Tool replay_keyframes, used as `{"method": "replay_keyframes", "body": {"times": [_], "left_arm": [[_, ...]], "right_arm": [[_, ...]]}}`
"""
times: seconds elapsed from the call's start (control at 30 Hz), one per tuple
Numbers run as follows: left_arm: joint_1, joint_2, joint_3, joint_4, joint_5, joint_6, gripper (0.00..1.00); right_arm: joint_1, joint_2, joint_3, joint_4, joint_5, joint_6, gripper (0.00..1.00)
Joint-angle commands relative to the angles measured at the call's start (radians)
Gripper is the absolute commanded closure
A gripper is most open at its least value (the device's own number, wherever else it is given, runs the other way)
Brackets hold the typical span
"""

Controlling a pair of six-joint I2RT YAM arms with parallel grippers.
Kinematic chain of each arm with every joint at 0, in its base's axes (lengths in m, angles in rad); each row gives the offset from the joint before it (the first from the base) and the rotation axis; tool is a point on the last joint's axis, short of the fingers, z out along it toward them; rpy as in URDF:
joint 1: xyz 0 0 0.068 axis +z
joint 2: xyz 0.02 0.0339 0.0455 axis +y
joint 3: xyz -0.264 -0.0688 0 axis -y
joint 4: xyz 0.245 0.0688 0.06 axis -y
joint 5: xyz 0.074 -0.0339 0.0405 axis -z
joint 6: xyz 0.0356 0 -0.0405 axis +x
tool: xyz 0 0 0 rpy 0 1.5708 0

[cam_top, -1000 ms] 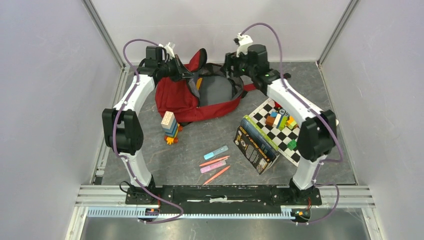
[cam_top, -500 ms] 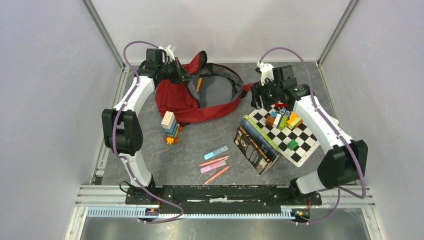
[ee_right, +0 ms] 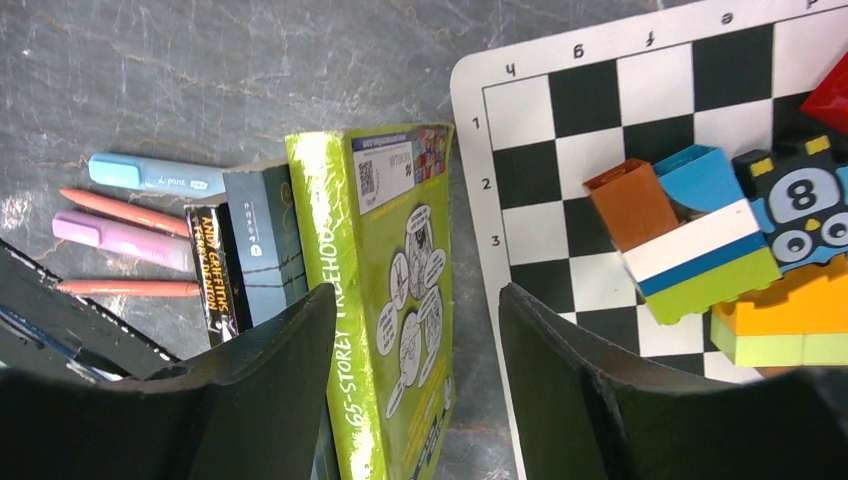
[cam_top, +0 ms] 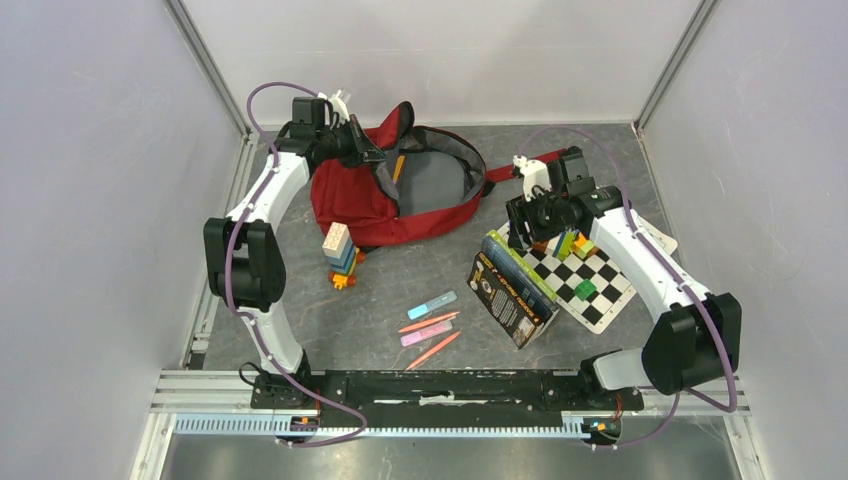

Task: Pack the student bag
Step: Pick up the book from the center of the board.

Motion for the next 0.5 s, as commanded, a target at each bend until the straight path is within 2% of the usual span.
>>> {"method": "replay_keyframes", "body": {"times": [0.0,0.47], "left_arm": [[0.007,-0.049,-0.004,0.057,0.028,0.022,0.98],[0.007,-0.055,-0.022,0.076,0.033,0.009,0.98]], "right_arm": [[-0.005,-0.039,-0.026,-0.008,-0.032,-0.024,0.35],[-0.004,-0.048,-0.055,0.004,-0.068,-0.024,0.36]]}}
